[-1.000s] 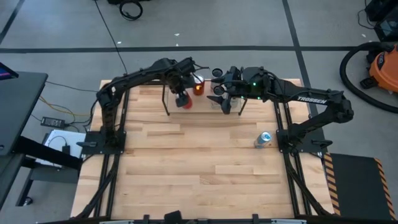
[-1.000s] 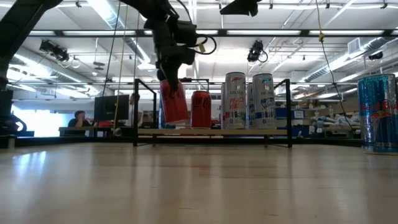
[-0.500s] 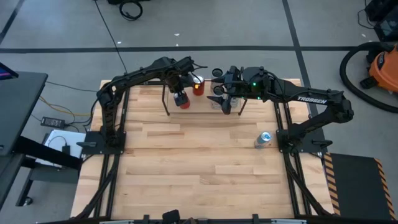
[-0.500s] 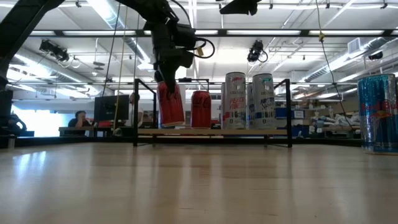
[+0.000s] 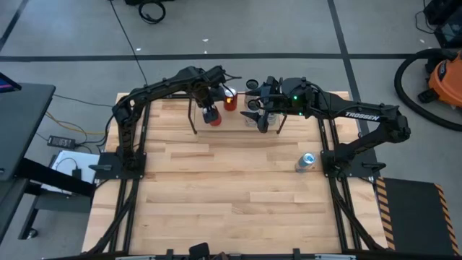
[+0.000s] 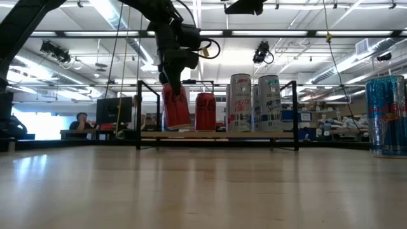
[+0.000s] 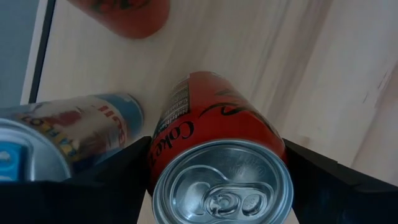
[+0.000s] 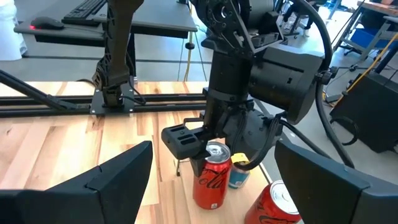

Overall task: Place canned beverage on shelf
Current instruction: Put the red-black soda can on the shelf aligned with the other red-black soda can

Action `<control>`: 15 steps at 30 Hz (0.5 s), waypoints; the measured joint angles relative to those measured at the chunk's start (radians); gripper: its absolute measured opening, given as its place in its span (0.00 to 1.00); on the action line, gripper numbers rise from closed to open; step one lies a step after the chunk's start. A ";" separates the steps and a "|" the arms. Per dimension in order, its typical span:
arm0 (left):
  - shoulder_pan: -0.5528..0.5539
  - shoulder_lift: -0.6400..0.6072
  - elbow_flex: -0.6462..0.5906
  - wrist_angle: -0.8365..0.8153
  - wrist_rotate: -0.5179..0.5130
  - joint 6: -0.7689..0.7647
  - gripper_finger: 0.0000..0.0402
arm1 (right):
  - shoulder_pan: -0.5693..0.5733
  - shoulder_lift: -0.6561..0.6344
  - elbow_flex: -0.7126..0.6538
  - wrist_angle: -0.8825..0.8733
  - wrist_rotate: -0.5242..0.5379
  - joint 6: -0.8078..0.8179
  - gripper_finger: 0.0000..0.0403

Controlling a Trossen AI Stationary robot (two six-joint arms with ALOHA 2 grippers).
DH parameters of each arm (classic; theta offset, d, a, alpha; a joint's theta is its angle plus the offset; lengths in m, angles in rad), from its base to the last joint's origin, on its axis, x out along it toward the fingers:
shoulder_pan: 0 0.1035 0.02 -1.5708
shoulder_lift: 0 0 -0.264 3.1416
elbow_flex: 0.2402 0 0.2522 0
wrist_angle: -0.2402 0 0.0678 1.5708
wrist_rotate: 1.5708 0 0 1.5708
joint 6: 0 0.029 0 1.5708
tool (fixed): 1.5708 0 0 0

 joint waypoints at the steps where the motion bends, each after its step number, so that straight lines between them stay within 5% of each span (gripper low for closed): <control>1: 0.000 0.000 0.000 0.000 0.000 0.000 0.78 | 0.000 0.000 0.000 0.000 0.000 0.000 0.87; 15: -0.001 0.018 0.001 -0.012 0.001 0.004 0.78 | 0.000 0.000 0.000 0.000 0.000 0.000 0.87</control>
